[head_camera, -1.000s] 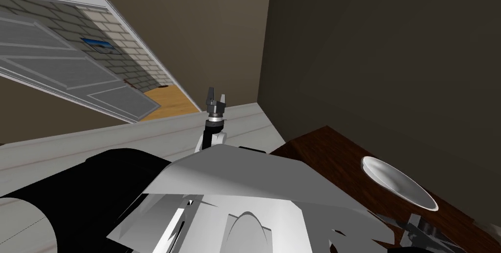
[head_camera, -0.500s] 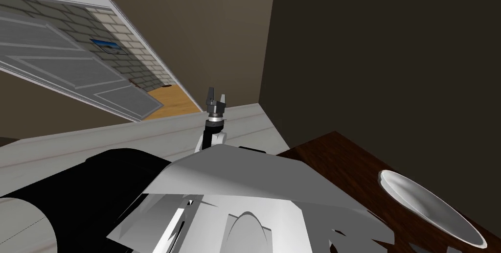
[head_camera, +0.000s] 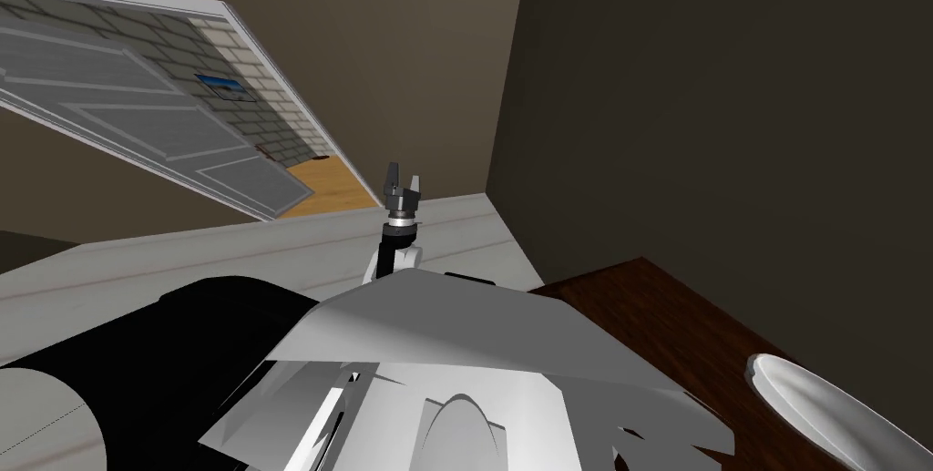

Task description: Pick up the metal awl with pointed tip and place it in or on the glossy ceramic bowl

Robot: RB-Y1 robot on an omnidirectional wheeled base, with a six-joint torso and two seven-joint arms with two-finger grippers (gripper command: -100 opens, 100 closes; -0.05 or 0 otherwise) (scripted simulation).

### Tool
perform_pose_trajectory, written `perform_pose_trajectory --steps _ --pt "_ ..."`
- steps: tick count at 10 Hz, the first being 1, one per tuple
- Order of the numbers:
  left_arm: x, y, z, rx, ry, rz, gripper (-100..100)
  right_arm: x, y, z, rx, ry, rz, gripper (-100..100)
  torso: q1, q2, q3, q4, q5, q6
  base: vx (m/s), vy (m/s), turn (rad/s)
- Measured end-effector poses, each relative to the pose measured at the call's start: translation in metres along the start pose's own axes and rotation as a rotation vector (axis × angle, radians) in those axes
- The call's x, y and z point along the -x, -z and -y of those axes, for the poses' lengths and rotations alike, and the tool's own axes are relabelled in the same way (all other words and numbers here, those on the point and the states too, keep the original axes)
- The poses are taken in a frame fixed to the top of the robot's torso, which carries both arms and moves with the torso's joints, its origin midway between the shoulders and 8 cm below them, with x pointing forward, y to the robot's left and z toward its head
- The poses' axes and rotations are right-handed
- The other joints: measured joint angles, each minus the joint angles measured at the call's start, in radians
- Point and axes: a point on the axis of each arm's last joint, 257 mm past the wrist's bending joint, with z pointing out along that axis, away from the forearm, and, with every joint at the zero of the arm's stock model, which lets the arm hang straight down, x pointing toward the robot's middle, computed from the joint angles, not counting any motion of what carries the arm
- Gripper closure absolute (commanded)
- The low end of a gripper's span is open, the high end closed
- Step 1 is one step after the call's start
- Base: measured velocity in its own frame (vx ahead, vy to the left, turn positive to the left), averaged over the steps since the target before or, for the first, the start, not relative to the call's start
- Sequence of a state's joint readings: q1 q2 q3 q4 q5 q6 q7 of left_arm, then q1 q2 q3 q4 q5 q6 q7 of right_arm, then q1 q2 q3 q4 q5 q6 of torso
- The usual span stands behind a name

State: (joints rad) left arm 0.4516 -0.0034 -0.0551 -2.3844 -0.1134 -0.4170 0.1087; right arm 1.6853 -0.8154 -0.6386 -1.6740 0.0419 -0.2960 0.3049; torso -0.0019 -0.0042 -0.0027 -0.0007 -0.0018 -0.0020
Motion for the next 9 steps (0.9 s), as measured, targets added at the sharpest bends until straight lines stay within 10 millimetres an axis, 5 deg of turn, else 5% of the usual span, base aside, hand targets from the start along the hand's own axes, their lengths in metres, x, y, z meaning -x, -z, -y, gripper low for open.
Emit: perform_pose_trajectory --steps 9 --pt "0.0 0.0 0.0 0.0 0.0 0.0 0 0.079 0.006 0.059 -0.072 0.001 0.038 100 -0.005 0.008 0.005 0.002 -0.001 0.0 -0.073 -0.079 0.161"
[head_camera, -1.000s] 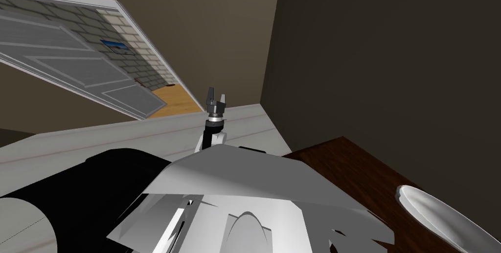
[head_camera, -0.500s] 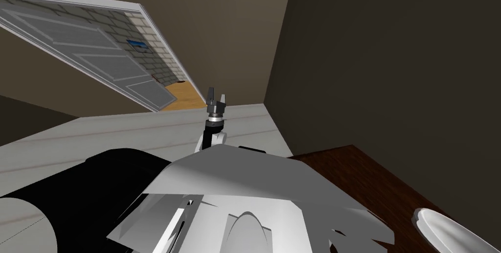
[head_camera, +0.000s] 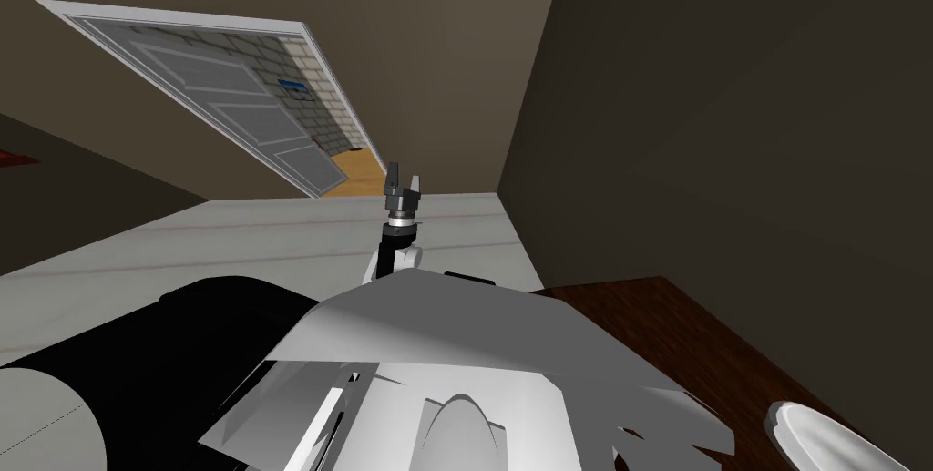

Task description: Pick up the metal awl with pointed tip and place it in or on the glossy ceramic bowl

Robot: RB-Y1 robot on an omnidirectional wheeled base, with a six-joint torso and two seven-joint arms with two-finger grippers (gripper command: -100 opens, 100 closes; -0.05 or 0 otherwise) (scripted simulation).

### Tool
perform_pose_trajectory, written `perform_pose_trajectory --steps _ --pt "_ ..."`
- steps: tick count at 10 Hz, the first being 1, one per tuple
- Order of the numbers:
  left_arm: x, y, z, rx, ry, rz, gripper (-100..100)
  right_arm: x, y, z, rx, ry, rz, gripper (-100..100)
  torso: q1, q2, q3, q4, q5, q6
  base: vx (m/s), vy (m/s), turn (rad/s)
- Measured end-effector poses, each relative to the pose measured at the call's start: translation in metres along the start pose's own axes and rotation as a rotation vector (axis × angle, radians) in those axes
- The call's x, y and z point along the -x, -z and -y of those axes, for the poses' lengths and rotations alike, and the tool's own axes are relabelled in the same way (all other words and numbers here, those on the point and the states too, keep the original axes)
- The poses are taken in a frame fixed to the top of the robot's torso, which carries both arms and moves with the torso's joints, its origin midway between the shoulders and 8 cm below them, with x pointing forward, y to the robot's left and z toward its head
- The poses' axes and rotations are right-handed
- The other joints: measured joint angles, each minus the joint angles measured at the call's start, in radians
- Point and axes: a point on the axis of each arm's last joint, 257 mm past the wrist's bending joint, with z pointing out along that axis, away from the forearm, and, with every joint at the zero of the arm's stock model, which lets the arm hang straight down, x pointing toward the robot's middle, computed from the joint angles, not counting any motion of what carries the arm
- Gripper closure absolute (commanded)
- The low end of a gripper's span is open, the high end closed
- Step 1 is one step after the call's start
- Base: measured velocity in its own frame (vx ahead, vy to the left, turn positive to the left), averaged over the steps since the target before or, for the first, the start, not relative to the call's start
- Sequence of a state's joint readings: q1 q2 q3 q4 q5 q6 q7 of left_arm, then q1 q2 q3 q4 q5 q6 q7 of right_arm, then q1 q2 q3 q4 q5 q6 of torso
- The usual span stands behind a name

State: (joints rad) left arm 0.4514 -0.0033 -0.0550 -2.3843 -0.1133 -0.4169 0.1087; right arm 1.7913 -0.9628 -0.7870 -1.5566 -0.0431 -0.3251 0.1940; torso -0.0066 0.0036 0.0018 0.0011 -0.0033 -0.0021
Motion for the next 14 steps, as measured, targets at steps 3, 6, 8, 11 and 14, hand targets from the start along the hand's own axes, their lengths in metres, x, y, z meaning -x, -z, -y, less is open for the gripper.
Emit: perform_pose_trajectory --steps 3,6,8,11,14 --pt "0.0 0.0 0.0 0.0 0.0 0.0 0 0.002 0.0 0.0 0.0 0.0 0.003 -100 0.006 -0.004 -0.002 -0.001 0.0 0.002 -0.002 -0.003 -0.001" --pt "0.0 0.0 0.0 0.0 0.0 0.0 0 0.002 0.0 0.0 0.0 0.0 0.003 0 0.006 -0.004 -0.002 -0.001 0.0 0.002 0.0 0.0 0.0" --pt "0.0 0.0 0.0 0.0 0.0 0.0 0 -0.001 0.0 0.006 -0.002 -0.007 -0.003 -100 0.007 -0.005 -0.003 -0.001 0.001 0.002 0.011 0.025 0.047" --pt "0.0 0.0 0.0 0.0 0.0 0.0 0 -0.009 0.005 0.021 -0.003 -0.023 -0.014 -100 0.008 -0.006 -0.003 -0.001 0.001 0.002 0.021 0.032 0.05" --pt "0.0 0.0 0.0 0.0 0.0 0.0 0 -0.015 0.012 0.039 -0.011 -0.04 -0.024 -100 0.008 -0.005 -0.003 -0.001 0.001 0.002 0.013 0.029 0.039"
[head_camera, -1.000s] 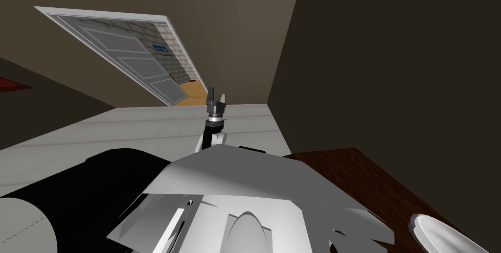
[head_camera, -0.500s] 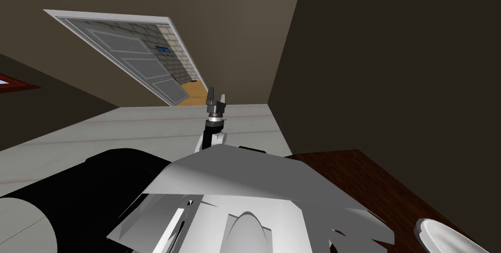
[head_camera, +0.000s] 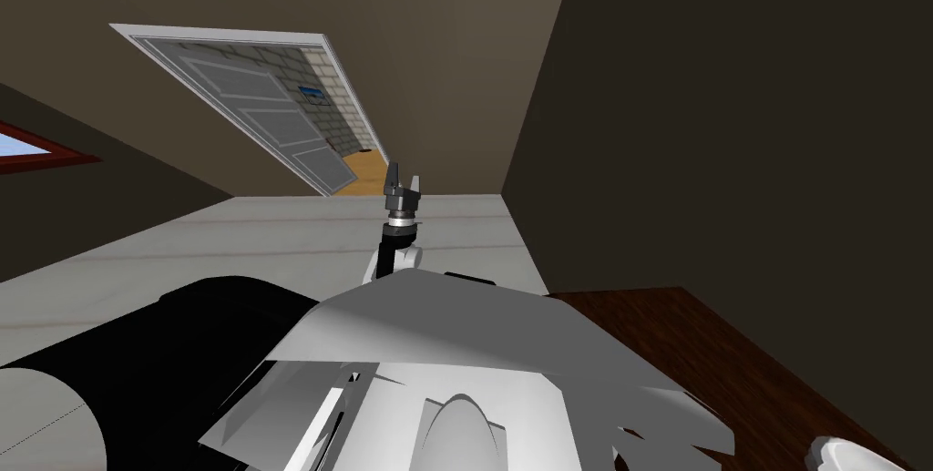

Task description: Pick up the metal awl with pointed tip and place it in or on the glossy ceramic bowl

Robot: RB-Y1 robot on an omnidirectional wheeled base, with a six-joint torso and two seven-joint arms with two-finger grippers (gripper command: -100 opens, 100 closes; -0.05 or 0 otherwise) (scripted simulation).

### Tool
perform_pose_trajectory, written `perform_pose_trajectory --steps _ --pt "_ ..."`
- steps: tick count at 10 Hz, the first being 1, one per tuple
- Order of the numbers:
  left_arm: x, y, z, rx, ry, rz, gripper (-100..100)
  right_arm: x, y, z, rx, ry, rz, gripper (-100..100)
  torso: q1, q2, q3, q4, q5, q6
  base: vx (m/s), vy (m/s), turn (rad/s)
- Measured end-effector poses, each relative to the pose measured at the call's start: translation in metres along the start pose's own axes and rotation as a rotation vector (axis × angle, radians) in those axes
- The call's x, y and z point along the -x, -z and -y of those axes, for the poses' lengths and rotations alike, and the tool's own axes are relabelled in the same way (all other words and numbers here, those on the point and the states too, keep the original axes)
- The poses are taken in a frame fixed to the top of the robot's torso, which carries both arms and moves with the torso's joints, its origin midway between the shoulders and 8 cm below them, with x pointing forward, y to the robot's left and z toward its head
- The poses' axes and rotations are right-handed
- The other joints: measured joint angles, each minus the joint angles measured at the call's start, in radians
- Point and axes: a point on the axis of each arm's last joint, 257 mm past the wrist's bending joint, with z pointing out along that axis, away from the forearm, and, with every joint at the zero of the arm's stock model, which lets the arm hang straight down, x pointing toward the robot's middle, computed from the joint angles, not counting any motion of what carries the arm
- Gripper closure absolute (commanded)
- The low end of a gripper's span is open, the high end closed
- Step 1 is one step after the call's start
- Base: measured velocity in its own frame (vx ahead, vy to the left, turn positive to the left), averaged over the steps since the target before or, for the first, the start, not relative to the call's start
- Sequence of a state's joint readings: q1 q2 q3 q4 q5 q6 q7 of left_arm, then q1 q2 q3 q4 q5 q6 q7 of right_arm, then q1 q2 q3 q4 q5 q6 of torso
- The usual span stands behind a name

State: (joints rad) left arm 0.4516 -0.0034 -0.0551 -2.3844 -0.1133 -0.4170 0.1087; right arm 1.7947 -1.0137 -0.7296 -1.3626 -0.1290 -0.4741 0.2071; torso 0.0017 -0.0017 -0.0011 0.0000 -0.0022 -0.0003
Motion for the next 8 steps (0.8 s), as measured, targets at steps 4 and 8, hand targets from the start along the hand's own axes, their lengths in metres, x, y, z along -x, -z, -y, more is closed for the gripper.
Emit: perform_pose_trajectory --steps 4,8 --pt "0.0 0.0 0.0 0.0 0.0 0.0 0 -0.003 0.01 0.021 -0.008 -0.014 -0.006 -100 0.0 -0.001 0.0 0.0 0.0 0.0 0.02 0.03 0.043" --pt "0.0 0.0 0.0 0.0 0.0 0.0 0 -0.004 0.022 0.046 -0.026 -0.02 -0.005 -100 0.0 0.0 0.0 0.0 0.0 0.0 0.016 0.029 0.044"
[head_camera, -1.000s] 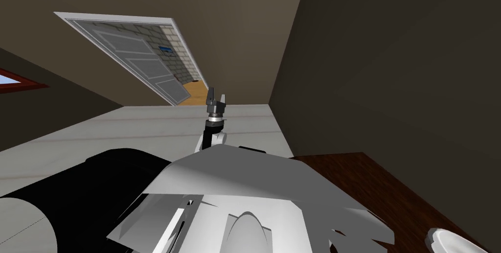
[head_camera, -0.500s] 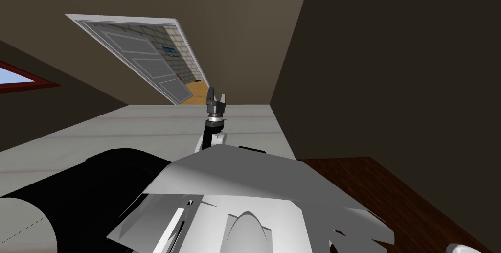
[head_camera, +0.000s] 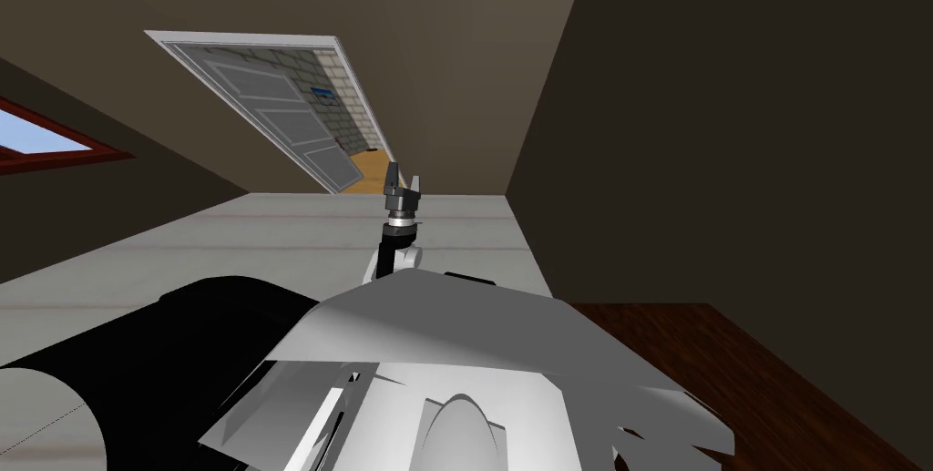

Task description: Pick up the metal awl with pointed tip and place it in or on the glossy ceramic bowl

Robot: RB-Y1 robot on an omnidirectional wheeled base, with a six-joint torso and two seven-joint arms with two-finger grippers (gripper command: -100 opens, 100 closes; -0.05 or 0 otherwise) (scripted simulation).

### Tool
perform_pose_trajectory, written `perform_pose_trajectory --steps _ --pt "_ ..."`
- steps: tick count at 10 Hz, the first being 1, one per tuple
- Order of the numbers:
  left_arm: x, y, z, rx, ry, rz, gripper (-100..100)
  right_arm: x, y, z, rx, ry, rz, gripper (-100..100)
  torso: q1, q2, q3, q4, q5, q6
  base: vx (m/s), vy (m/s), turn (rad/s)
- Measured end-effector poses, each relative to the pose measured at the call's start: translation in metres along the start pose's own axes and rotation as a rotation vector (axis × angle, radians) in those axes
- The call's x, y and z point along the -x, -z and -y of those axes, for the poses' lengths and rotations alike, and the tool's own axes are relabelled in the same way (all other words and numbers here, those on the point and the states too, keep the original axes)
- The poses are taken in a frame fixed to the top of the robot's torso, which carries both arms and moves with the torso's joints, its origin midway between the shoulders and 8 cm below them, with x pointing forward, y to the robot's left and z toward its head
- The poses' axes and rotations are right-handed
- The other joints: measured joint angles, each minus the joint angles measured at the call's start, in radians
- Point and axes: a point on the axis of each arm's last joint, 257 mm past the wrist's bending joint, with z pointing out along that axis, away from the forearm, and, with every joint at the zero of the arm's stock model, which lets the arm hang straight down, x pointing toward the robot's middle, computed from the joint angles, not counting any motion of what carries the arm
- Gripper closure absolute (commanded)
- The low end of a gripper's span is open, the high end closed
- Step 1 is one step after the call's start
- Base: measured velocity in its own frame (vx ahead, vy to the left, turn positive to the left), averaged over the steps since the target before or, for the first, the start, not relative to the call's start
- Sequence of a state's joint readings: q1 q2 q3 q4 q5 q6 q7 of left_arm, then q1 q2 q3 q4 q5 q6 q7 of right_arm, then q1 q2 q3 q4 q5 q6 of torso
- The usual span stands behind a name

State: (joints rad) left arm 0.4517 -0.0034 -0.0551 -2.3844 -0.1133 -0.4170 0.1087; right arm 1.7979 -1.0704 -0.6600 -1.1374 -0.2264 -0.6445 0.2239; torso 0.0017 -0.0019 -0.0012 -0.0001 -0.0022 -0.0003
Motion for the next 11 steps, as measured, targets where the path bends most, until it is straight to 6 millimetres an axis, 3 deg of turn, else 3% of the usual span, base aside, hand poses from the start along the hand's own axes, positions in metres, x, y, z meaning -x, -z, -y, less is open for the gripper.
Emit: perform_pose_trajectory --steps 5,6,11 --pt "0.0 0.0 0.0 0.0 0.0 0.0 0 0.008 0.017 0.029 -0.024 0.006 0.009 -100 0.0 0.0 0.0 0.0 0.0 0.0 0.016 0.024 0.035" --pt "0.0 0.0 0.0 0.0 0.0 0.0 0 0.008 0.017 0.029 -0.023 0.006 0.01 0 -0.001 0.001 0.0 0.0 0.0 0.0 0.0 0.0 0.0" --pt "0.0 0.0 0.0 0.0 0.0 0.0 0 0.008 0.017 0.029 -0.023 0.006 0.01 0 -0.002 0.001 0.001 0.0 -0.001 0.0 0.0 0.0 0.0"
